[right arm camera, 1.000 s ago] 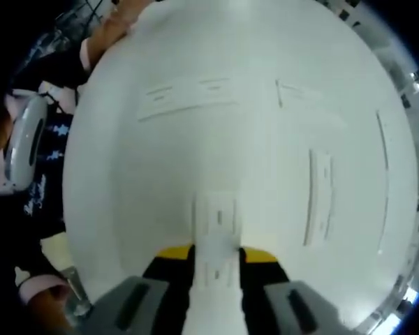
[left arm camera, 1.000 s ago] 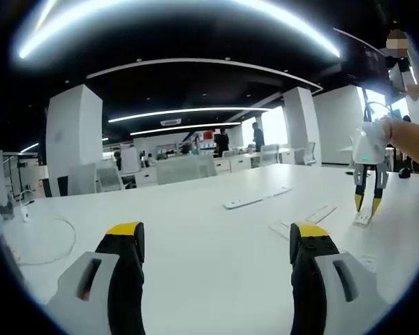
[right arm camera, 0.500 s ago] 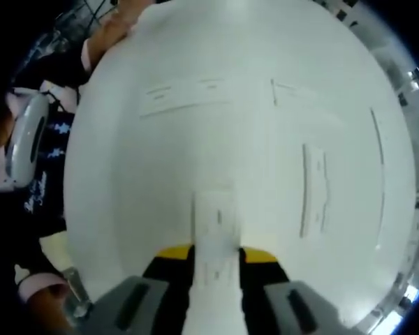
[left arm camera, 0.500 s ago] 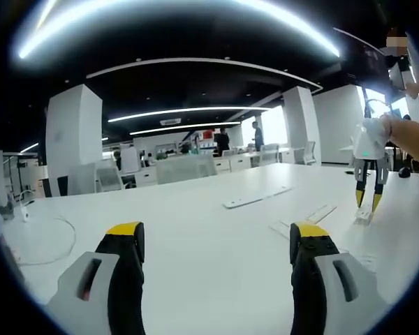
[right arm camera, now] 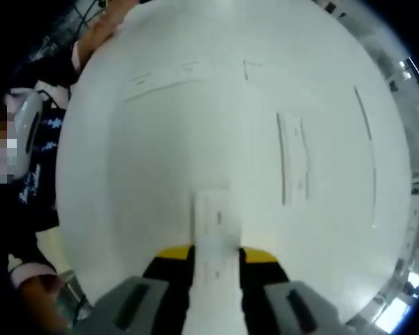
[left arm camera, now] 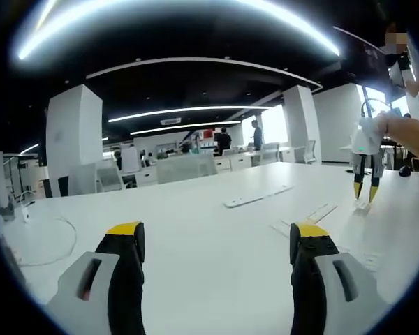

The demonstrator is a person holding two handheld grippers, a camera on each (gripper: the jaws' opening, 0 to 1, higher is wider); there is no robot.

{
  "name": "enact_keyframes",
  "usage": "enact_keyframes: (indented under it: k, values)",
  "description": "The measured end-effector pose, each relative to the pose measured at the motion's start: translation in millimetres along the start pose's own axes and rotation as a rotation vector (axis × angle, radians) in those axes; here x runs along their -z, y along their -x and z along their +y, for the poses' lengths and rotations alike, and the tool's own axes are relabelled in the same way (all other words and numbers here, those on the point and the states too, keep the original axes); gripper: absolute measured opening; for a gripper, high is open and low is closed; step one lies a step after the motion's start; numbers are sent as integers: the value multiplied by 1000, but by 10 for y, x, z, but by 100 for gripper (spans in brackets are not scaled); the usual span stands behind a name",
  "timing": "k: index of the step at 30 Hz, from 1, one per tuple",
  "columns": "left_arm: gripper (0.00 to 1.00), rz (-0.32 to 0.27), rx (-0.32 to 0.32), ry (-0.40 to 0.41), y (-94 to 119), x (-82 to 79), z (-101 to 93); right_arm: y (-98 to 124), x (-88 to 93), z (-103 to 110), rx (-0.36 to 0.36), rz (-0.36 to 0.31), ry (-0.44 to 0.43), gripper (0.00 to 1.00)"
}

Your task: Locate the socket holder cover, grip the socket holder cover, clip it into the socket holder slot.

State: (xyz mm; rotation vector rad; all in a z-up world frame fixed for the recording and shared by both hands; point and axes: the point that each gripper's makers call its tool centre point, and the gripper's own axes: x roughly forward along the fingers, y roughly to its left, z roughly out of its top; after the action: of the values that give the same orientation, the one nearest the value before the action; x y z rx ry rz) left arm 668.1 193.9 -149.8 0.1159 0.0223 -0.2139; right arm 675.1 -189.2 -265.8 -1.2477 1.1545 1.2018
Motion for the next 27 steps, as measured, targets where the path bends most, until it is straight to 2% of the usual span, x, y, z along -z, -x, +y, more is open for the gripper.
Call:
enact_keyframes:
  k: [6,14,23,27]
  values:
    - [84,0,-5,-2,2,0,16,28,82,-151,12,-18,-38,27]
    - [84,-3,-7,-4,-2,-10,36,40,210,-313,28,5,-58,27]
    - [84,3,-7,-7,8,16,0,-22,295,-499,45,54,-30,27]
    - [84,4,-5,-8,21,26,-28,-43,310,-571,50,56,-30,27]
